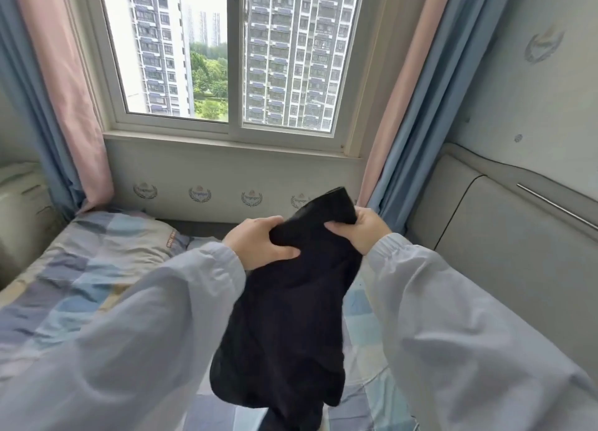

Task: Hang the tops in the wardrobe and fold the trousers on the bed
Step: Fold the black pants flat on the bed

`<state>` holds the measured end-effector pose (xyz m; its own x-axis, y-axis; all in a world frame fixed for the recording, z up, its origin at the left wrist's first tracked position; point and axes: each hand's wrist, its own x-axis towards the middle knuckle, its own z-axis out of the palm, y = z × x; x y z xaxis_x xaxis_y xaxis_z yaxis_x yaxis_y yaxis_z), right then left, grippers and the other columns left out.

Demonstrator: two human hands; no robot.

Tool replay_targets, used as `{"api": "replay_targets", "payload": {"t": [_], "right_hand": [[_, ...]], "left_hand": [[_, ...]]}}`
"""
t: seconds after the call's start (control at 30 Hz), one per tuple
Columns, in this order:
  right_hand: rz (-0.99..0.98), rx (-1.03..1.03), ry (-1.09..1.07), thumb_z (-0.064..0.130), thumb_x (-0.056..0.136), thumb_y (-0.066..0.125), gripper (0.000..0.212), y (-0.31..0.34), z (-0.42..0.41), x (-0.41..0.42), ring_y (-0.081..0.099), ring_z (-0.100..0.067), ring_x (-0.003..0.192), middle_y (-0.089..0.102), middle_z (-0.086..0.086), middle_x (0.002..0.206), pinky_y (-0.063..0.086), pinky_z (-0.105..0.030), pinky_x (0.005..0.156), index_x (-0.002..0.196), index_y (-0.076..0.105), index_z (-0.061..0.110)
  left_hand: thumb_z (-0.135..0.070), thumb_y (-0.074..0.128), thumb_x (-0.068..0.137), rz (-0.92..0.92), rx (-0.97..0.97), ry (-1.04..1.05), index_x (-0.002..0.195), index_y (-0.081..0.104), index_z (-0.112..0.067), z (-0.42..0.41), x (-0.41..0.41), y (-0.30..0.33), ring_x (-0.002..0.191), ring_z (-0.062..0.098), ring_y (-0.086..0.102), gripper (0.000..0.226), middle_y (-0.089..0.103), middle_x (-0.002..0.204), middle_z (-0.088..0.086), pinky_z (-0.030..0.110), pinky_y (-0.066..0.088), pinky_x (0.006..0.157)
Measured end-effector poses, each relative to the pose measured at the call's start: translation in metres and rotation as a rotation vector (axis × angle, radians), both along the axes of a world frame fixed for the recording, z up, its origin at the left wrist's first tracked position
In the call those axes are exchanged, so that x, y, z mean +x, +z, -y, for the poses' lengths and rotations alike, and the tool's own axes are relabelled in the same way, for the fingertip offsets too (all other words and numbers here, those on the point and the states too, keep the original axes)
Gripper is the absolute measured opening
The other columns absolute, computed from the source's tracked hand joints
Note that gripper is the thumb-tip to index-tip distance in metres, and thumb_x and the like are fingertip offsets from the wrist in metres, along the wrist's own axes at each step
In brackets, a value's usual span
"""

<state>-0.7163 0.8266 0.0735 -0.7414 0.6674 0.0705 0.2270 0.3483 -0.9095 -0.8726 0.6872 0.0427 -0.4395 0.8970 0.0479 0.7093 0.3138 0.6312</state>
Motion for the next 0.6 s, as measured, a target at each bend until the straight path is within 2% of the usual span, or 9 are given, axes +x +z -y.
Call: {"api": "replay_targets", "payload": {"t": [0.07, 0.13, 0.2, 0.27, 0.3, 0.37, 0.47, 0.53, 0.6], "right_hand": [[-0.066, -0.045, -0.053, 0.008, 0.084, 0.066, 0.018, 0.009, -0.002, 0.007, 0.064, 0.002, 0.055, 0.068, 0.007, 0.071, 0.050, -0.011, 0.055, 0.101, 0.068, 0.003], [-0.110, -0.020, -0.085, 0.008, 0.085, 0.066, 0.015, 0.020, -0.006, 0.010, 0.062, 0.005, 0.049, 0.067, 0.014, 0.059, 0.046, -0.007, 0.049, 0.099, 0.068, 0.005], [-0.118, 0.041, -0.079, 0.009, 0.085, 0.066, 0.010, 0.031, -0.007, 0.011, 0.060, 0.008, 0.047, 0.064, 0.020, 0.051, 0.043, -0.004, 0.047, 0.095, 0.067, 0.011], [-0.126, 0.096, -0.099, 0.010, 0.085, 0.066, 0.012, 0.037, -0.008, 0.012, 0.060, 0.007, 0.049, 0.065, 0.018, 0.057, 0.042, -0.003, 0.047, 0.096, 0.067, 0.012], [-0.137, 0.114, -0.138, 0.013, 0.085, 0.067, 0.012, 0.038, -0.010, 0.013, 0.061, 0.003, 0.053, 0.066, 0.013, 0.065, 0.042, -0.003, 0.048, 0.097, 0.067, 0.012], [-0.183, 0.103, -0.251, 0.018, 0.085, 0.067, 0.015, 0.042, -0.018, 0.019, 0.060, -0.004, 0.061, 0.065, 0.003, 0.076, 0.044, -0.004, 0.048, 0.098, 0.067, 0.010], [-0.218, 0.069, -0.341, 0.021, 0.086, 0.066, 0.015, 0.044, -0.030, 0.030, 0.059, -0.011, 0.065, 0.064, -0.001, 0.079, 0.047, -0.009, 0.050, 0.095, 0.067, 0.010], [-0.226, 0.052, -0.383, 0.023, 0.086, 0.065, 0.013, 0.044, -0.035, 0.034, 0.060, -0.018, 0.072, 0.063, -0.005, 0.083, 0.049, -0.017, 0.059, 0.088, 0.066, 0.011], [-0.209, 0.069, -0.400, 0.025, 0.087, 0.065, 0.015, 0.045, -0.038, 0.037, 0.058, -0.018, 0.073, 0.062, -0.006, 0.087, 0.047, -0.018, 0.060, 0.088, 0.065, 0.010]], "left_hand": [[-0.054, 0.072, 0.060, 0.059, -0.160, -0.114, 0.105, 0.066, -0.034, 0.012, -0.013, -0.001, 0.090, 0.007, 0.066, 0.050, 0.071, 0.096, -0.013, 0.032, 0.052, 0.089], [-0.044, 0.076, 0.069, -0.010, -0.319, -0.151, 0.108, 0.068, -0.029, 0.020, -0.014, -0.012, 0.090, 0.009, 0.066, 0.042, 0.071, 0.099, -0.009, 0.027, 0.051, 0.089], [-0.054, 0.074, 0.065, 0.045, -0.366, -0.112, 0.106, 0.069, -0.024, 0.022, -0.014, -0.025, 0.091, 0.012, 0.066, 0.051, 0.071, 0.099, -0.007, 0.028, 0.050, 0.089], [-0.062, 0.072, 0.053, 0.163, -0.348, -0.112, 0.104, 0.070, -0.024, 0.024, -0.017, -0.036, 0.092, 0.011, 0.067, 0.064, 0.072, 0.099, -0.007, 0.030, 0.050, 0.092], [-0.061, 0.073, 0.052, 0.166, -0.367, -0.141, 0.104, 0.071, -0.024, 0.024, -0.020, -0.042, 0.093, 0.012, 0.068, 0.064, 0.073, 0.100, -0.006, 0.031, 0.050, 0.093], [-0.048, 0.076, 0.066, 0.103, -0.469, -0.129, 0.105, 0.070, -0.017, 0.026, -0.023, -0.052, 0.092, 0.014, 0.067, 0.050, 0.072, 0.101, -0.004, 0.029, 0.050, 0.090], [-0.029, 0.071, 0.080, 0.119, -0.465, -0.025, 0.105, 0.071, -0.014, 0.032, -0.030, -0.074, 0.078, 0.008, 0.063, 0.029, 0.068, 0.087, -0.008, 0.015, 0.048, 0.072], [-0.026, 0.069, 0.081, 0.113, -0.521, -0.004, 0.107, 0.071, -0.015, 0.038, -0.032, -0.090, 0.085, 0.010, 0.063, 0.029, 0.068, 0.090, -0.007, 0.017, 0.047, 0.077], [-0.028, 0.069, 0.080, 0.136, -0.546, 0.024, 0.108, 0.071, -0.017, 0.047, -0.035, -0.109, 0.096, 0.013, 0.063, 0.030, 0.067, 0.098, -0.005, 0.022, 0.046, 0.089]]}}
